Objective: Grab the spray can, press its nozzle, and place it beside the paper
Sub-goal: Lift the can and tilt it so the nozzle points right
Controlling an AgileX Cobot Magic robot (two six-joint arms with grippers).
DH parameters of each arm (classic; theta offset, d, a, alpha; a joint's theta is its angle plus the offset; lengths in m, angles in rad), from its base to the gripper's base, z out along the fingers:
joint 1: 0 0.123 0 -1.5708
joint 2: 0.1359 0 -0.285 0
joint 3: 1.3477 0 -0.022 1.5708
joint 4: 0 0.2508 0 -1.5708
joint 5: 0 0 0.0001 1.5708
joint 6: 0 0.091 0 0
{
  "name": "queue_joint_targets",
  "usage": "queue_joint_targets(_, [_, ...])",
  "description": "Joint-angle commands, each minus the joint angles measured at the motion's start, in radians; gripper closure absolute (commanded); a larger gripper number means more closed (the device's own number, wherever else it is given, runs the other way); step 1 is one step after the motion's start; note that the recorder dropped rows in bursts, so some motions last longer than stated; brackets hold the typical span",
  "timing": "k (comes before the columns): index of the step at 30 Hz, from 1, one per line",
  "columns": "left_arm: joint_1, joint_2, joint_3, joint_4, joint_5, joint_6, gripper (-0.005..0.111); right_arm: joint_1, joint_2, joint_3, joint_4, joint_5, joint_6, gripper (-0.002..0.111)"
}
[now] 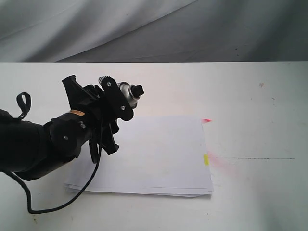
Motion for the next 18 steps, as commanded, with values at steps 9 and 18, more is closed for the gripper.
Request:
queue_joint_targets(9, [-0.005,-0.008,0.000,0.011,-0.043,0.027,0.107,-0.010,-0.007,0.003,-0.014,0.000,0.000,0.108])
queue_joint_targets(18, [-0.005,-0.008,0.000,0.007,-0.043,0.101,0.107,-0.010,-0.007,0.003,0.194,-0.212,0.004,0.108])
